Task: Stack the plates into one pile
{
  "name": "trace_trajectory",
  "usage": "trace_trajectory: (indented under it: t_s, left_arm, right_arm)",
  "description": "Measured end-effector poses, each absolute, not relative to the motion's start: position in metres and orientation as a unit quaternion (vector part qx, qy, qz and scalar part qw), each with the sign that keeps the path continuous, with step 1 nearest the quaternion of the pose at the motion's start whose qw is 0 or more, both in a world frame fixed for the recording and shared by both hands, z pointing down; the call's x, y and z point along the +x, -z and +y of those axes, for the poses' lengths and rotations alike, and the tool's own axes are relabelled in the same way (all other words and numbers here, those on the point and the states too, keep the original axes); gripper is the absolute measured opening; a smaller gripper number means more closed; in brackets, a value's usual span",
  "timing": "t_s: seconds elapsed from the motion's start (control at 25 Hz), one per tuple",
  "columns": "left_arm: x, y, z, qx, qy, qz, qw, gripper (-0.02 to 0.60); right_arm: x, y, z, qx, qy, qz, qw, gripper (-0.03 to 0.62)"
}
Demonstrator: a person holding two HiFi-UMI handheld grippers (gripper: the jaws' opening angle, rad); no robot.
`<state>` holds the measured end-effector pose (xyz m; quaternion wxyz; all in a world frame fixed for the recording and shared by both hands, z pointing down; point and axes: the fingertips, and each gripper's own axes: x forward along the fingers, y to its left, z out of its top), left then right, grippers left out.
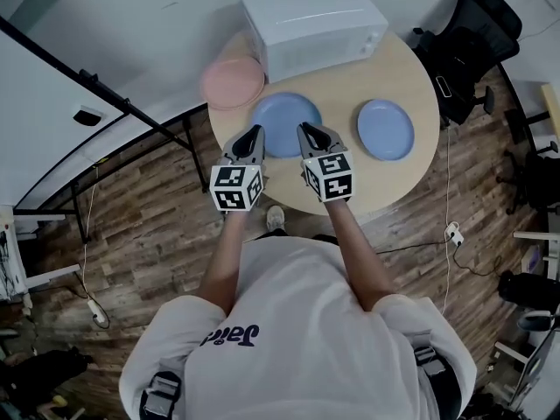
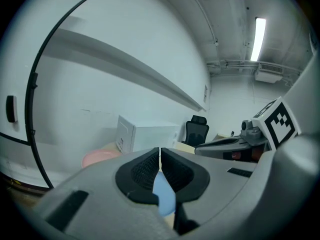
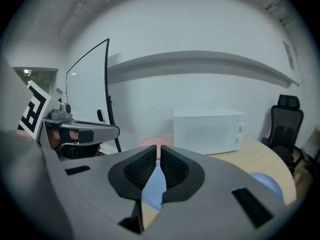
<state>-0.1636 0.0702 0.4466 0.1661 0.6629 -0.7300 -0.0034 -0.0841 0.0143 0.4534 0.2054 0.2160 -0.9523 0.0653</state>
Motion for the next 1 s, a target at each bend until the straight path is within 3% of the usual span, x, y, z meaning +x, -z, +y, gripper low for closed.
trace_trajectory:
  t_s: [0.28,1.0]
  left_arm:
    - [-0.186,-0.500,0.066,0.670,0.009,-0.697,0.256,0.015]
    - [-0.207,-0.623,0.043,0.613,-0.020,-0.684,0.394,0.018]
  right_arm:
    - [-0.087,-0.500,0.006,0.244,-0.128,-0.930,0.242,0.020]
    - [-0.057,-0.622,-0.050,0.266,-0.208,-0.873,0.352,0.026]
